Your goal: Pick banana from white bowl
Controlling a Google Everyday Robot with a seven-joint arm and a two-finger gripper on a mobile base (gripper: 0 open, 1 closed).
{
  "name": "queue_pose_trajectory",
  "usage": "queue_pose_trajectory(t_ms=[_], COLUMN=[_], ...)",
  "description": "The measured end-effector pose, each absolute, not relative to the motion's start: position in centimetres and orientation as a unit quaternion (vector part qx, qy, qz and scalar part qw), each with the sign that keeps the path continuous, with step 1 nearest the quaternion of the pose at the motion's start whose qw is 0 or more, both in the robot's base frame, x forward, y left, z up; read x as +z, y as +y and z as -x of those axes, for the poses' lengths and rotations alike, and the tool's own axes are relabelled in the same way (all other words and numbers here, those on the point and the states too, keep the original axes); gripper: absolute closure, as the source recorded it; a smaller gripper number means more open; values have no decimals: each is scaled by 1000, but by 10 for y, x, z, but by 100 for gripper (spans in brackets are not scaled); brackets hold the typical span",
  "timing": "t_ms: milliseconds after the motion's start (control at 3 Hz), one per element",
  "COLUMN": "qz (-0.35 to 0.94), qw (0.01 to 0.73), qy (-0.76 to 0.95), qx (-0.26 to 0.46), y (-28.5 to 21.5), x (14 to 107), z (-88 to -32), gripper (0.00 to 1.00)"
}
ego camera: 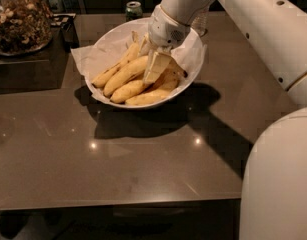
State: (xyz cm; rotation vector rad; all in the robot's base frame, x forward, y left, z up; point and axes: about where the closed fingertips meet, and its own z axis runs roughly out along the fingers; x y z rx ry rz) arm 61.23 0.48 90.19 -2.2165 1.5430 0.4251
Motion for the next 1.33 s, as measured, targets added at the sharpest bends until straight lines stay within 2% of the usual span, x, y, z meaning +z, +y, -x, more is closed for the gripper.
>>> queue_pose_trajectory(t_ms=[667, 1000, 1333], qz=[780, 770, 760], qw=[230, 249, 292], qy=[575, 579, 564], qx=[93, 99, 136], y=[-20, -34, -46], x=[963, 980, 993], z=[-591, -577, -550], gripper=[100, 100, 100])
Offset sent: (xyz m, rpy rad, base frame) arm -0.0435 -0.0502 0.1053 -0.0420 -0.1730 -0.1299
